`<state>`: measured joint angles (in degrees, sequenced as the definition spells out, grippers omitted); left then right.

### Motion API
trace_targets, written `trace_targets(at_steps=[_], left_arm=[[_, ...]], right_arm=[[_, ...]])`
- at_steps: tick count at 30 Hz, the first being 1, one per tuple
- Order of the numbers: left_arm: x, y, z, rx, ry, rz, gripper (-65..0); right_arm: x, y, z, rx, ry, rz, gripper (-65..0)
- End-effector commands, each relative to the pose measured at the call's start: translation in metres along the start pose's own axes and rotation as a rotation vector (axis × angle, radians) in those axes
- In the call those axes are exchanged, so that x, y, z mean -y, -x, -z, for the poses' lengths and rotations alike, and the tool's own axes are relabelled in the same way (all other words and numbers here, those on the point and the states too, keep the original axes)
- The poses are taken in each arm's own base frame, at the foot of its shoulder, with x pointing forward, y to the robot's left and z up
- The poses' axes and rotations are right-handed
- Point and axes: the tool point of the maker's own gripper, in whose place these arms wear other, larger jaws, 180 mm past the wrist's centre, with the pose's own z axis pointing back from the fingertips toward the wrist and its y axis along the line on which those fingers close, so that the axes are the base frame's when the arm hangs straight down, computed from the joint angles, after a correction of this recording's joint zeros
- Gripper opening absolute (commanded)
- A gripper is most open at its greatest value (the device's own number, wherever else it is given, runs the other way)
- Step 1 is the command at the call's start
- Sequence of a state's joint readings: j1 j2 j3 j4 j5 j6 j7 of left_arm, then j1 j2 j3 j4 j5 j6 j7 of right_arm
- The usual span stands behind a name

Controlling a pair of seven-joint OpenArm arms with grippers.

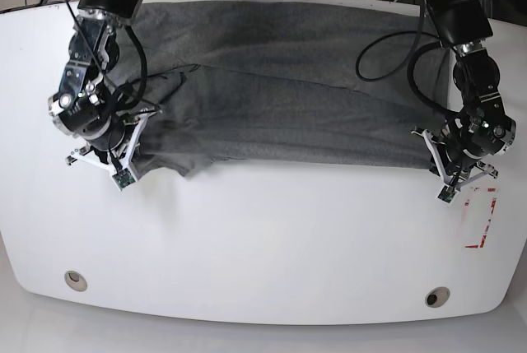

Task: Layout the t-shirt on the table in an organized manner, then fold the t-shirt properly
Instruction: 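Lift the hem with both grippers and fold it over onto the collar edge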

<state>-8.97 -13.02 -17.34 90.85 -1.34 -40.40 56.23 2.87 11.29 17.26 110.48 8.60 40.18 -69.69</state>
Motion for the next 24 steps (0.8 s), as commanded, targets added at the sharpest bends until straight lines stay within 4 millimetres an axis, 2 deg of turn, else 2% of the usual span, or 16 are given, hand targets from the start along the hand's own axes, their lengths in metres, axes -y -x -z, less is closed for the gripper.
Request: trace_targets(at_steps=[1, 9, 17, 24], left_arm=[[-0.009, -0.005, -0.012, 0.017, -0.042, 0.021, -65.0], [0.005, 0.02, -0.026, -0.043, -0.05, 0.06, -65.0], [0.024, 0.051, -0.034, -0.098, -0.027, 0.084, -65.0], [0.037, 0.075, -0.035, -0.149, 0.002, 0.087, -65.0]], right_arm=[[0.005, -0.008, -0.013, 0.04, 0.038, -0.024, -65.0], [-0.012, 0.024, -0.015, -0.038, 0.009, -0.018, -65.0], [0.002, 0.056, -0.028, -0.083, 0.005, 0.15, -65.0], [-0.006, 0.072, -0.034, -0.08, -0.045, 0.211, -65.0]])
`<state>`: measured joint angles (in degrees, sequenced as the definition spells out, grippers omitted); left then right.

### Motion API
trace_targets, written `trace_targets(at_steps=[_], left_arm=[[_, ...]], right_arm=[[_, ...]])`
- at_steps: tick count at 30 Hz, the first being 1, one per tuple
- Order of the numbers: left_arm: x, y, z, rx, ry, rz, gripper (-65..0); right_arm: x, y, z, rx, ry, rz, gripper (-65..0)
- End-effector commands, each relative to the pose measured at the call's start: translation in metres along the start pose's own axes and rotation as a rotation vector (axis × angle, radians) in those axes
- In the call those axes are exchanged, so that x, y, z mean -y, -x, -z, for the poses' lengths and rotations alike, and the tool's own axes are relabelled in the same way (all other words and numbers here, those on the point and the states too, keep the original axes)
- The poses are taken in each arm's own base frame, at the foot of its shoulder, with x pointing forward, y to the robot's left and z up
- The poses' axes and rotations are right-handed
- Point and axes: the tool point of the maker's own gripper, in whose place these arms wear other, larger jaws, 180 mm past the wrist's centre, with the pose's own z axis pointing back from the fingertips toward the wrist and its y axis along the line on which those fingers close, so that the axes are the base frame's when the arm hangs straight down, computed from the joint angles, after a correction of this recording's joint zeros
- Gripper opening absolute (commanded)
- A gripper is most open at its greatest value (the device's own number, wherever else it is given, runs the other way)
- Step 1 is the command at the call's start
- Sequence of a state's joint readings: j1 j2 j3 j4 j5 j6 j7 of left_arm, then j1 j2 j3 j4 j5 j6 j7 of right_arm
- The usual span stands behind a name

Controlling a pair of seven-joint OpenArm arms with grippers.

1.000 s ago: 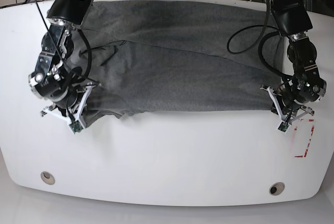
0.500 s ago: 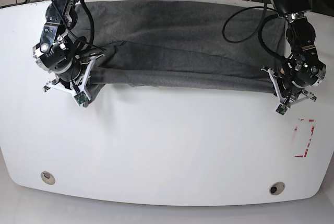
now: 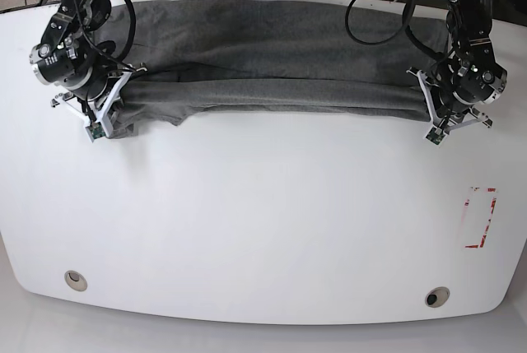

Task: Layout the t-shirt on the table in an organized manner, then fold the t-shirt properly
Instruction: 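Lift the hem with both grippers and fold it over onto the collar edge, then release both grippers and regrasp the folded edge of the shirt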

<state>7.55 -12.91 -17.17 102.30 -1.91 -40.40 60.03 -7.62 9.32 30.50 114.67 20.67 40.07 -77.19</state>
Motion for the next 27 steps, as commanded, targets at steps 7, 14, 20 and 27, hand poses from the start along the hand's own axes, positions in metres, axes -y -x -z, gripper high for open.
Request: trace_targets(at_steps=[7, 14, 20, 27], left_arm=[[-0.003, 0.01, -0.005, -0.018, -0.02, 0.012, -65.0], [-0.001, 0.013, -0.005, -0.025, -0.016, 0.011, -65.0], [0.003, 0.02, -0.004, -0.042, -0.007, 0.015, -65.0], [0.01, 0.031, -0.004, -0.069, 0.009, 0.019, -54.0]], right_arm=[[-0.011, 0.017, -0.004, -0.01, -0.044, 0.007, -65.0], [-0.017, 0.027, -0.004, -0.032, -0.063, 0.013, -65.0], [-0.017, 0.032, -0.004, -0.043, -0.065, 0.015, -64.5], [-0.02, 0.043, -0.005, -0.07, -0.07, 0.016, -40.0]])
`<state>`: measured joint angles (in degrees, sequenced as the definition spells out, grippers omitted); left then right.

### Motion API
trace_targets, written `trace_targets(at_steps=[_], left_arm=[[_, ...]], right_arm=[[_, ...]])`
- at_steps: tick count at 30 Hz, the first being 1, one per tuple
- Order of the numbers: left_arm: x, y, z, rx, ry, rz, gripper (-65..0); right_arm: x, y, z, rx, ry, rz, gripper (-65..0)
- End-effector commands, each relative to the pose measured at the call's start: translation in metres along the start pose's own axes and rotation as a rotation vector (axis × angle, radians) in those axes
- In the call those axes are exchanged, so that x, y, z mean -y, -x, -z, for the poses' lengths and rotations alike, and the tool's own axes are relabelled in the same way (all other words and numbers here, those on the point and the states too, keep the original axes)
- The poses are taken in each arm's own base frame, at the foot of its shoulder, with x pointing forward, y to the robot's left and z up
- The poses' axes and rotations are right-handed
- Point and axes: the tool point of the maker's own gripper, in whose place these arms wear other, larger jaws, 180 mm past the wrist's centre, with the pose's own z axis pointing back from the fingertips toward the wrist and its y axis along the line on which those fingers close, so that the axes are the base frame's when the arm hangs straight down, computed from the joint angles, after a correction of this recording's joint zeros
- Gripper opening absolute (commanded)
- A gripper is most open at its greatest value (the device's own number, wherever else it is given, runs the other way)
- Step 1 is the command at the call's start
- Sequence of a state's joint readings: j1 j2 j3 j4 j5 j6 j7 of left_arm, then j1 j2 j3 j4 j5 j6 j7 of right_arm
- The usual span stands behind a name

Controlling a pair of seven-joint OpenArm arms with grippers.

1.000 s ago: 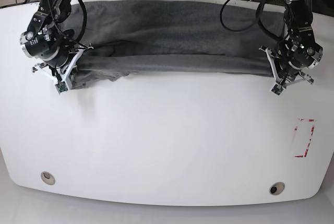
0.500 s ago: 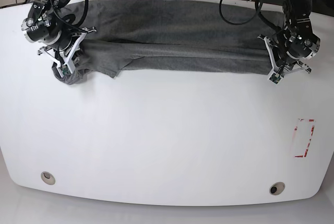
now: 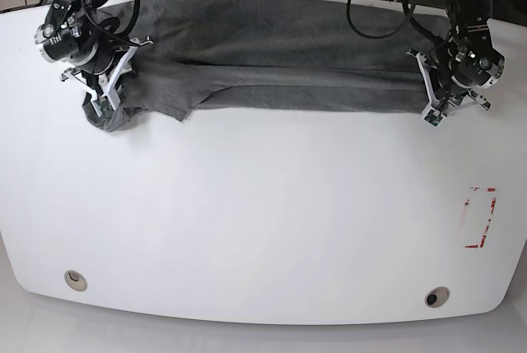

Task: Layout the t-shirt on the table in an organized manner, then fold the t-shirt properly
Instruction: 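Release both grippers and regrasp the folded edge of the shirt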

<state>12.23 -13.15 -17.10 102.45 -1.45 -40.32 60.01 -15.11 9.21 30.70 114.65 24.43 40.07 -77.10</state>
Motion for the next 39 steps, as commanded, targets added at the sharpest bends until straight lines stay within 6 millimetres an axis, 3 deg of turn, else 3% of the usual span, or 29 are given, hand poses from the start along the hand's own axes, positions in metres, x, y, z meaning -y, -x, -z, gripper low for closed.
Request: trace_targets(at_steps=[1, 5, 8, 12, 19, 29, 36, 39], left_arm=[[-0.006, 0.0, -0.005, 0.003, -0.023, 0.01, -50.8], [-0.005, 0.002, -0.004, -0.001, -0.021, 0.01, -35.1], [-0.003, 0.005, -0.005, -0.007, -0.017, 0.011, -29.2], [-0.005, -0.001, -0.01, 0.012, -0.03, 0.02, -30.0], [-0.011, -0.013, -0.027, 0.036, -0.077, 0.045, -30.4], [-0.008, -0.043, -0.033, 0.113, -0.088, 0.015, -30.4], [-0.002, -0.055, -0.032, 0.145, -0.076, -0.006, -30.4], [-0.003, -0.055, -0.031, 0.144, -0.077, -0.006, -30.4]], right_arm=[[0.003, -0.002, -0.005, 0.01, 0.013, -0.01, -35.8], [0.002, 0.001, -0.005, 0.006, 0.009, -0.009, -22.2], [0.002, 0.001, -0.005, 0.005, 0.008, -0.009, -21.6], [0.003, 0.0, -0.006, 0.012, 0.014, -0.005, -24.4], [0.037, -0.009, -0.02, 0.074, 0.105, 0.06, -24.9], [0.079, -0.027, -0.044, 0.142, 0.219, 0.083, -25.5], [0.083, -0.055, -0.048, 0.222, 0.219, 0.08, -25.7], [0.066, -0.068, -0.043, 0.285, 0.146, 0.109, -25.7]])
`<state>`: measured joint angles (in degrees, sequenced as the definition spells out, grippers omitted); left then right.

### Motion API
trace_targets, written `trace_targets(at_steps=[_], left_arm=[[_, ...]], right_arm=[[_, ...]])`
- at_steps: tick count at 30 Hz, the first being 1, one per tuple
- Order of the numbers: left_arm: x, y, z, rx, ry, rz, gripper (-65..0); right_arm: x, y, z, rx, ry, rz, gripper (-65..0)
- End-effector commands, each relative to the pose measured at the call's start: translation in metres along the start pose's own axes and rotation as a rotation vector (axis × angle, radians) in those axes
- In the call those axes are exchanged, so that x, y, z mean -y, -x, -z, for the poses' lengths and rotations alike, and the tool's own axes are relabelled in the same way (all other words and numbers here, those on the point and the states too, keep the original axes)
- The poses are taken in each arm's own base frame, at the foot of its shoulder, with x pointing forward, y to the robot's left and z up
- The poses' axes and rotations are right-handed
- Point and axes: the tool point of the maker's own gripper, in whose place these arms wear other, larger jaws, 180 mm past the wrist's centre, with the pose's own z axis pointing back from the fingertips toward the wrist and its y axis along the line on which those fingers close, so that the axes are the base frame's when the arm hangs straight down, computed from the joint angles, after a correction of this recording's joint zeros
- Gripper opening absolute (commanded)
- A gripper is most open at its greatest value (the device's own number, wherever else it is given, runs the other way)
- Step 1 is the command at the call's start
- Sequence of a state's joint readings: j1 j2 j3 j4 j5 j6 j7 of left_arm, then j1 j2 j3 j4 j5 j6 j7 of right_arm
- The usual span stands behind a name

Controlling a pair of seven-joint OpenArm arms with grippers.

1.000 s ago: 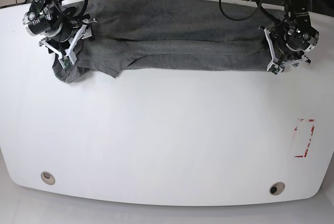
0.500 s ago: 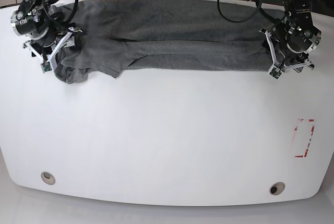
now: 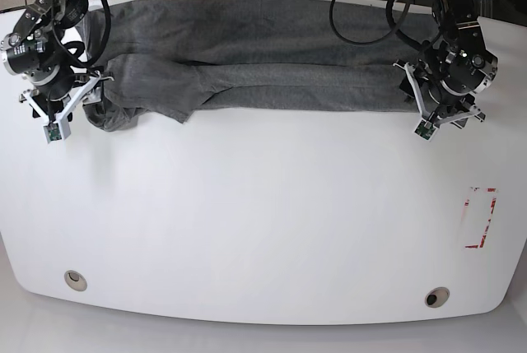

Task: Layout the t-shirt on the table in an organized manner, then fold the t-shirt properly
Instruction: 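Release both grippers and regrasp the folded edge of the shirt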

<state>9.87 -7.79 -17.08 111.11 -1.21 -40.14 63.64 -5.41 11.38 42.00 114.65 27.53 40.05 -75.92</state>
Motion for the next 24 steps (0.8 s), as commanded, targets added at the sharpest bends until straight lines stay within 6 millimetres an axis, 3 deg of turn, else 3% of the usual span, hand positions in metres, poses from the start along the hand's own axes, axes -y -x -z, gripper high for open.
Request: trace_targets(at_steps=[1, 4, 10, 16, 19, 24], left_arm=[[-0.008, -0.008, -0.004, 0.028, -0.024, 0.006, -30.4], [-0.006, -0.006, -0.003, 0.023, -0.019, 0.005, -30.4], [-0.006, -0.004, -0.003, 0.018, -0.018, 0.004, -30.4], [-0.004, 0.001, -0.002, 0.006, -0.013, 0.006, -30.4], [-0.002, 0.003, -0.002, 0.001, -0.01, 0.007, -30.4], [0.002, 0.015, 0.008, -0.037, 0.019, -0.008, -30.4]], right_arm=[[-0.012, -0.014, -0.001, 0.07, -0.043, 0.024, -25.7], [-0.03, -0.016, 0.003, 0.101, -0.105, 0.063, -25.7], [-0.05, 0.005, 0.026, 0.056, -0.19, 0.17, -27.1], [-0.068, 0.009, 0.046, 0.049, -0.271, 0.182, -40.9], [-0.066, 0.012, 0.05, 0.036, -0.279, 0.15, -48.2], [-0.052, 0.034, 0.05, -0.034, -0.245, 0.137, -54.7]])
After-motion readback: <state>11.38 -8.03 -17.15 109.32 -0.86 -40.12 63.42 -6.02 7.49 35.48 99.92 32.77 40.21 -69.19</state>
